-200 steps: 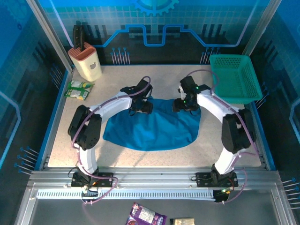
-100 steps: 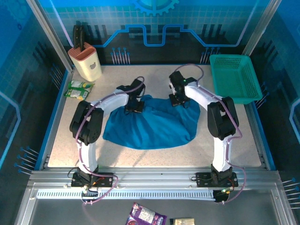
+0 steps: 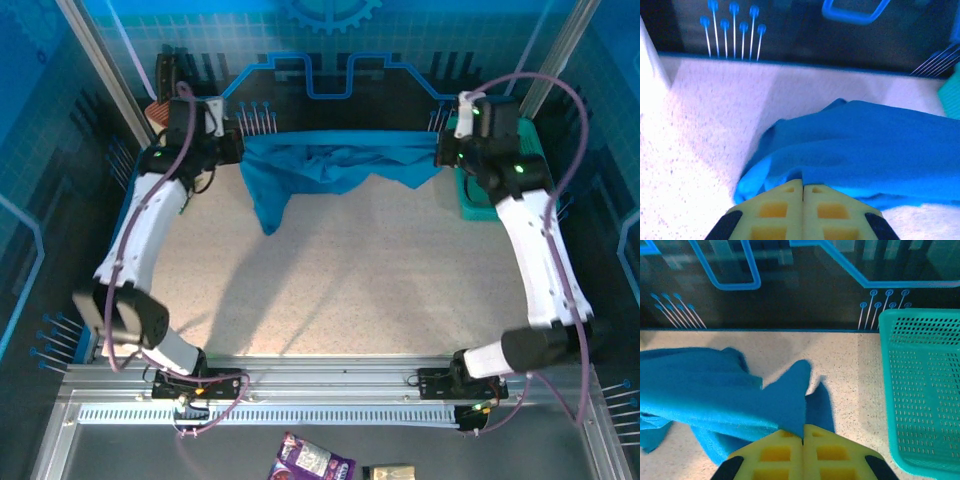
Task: Fold the inside-out t-shirt
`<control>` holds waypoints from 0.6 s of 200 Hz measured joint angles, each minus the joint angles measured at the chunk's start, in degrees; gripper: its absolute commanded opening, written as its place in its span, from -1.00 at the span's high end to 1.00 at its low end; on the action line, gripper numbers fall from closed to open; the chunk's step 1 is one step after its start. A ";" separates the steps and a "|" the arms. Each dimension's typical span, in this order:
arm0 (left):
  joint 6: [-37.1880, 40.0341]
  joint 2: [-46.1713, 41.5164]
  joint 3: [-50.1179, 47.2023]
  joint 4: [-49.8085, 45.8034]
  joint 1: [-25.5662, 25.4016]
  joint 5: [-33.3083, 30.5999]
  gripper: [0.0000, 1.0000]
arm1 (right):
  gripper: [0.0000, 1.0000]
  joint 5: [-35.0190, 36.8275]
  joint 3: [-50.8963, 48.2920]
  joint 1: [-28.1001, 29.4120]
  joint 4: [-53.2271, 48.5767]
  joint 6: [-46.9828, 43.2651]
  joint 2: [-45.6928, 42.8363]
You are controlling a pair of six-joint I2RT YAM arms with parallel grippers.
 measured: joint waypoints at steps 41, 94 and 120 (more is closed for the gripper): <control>-1.07 -9.07 -15.13 1.62 2.80 7.06 1.00 | 1.00 -7.43 -14.71 -1.92 0.90 2.67 -8.79; -5.62 0.24 -35.41 6.54 0.83 13.42 0.86 | 0.42 -5.79 -20.44 -2.99 1.16 4.83 7.39; -6.69 3.37 -38.12 7.10 -2.23 11.04 0.84 | 0.19 -1.40 -20.96 -1.25 0.11 5.84 13.07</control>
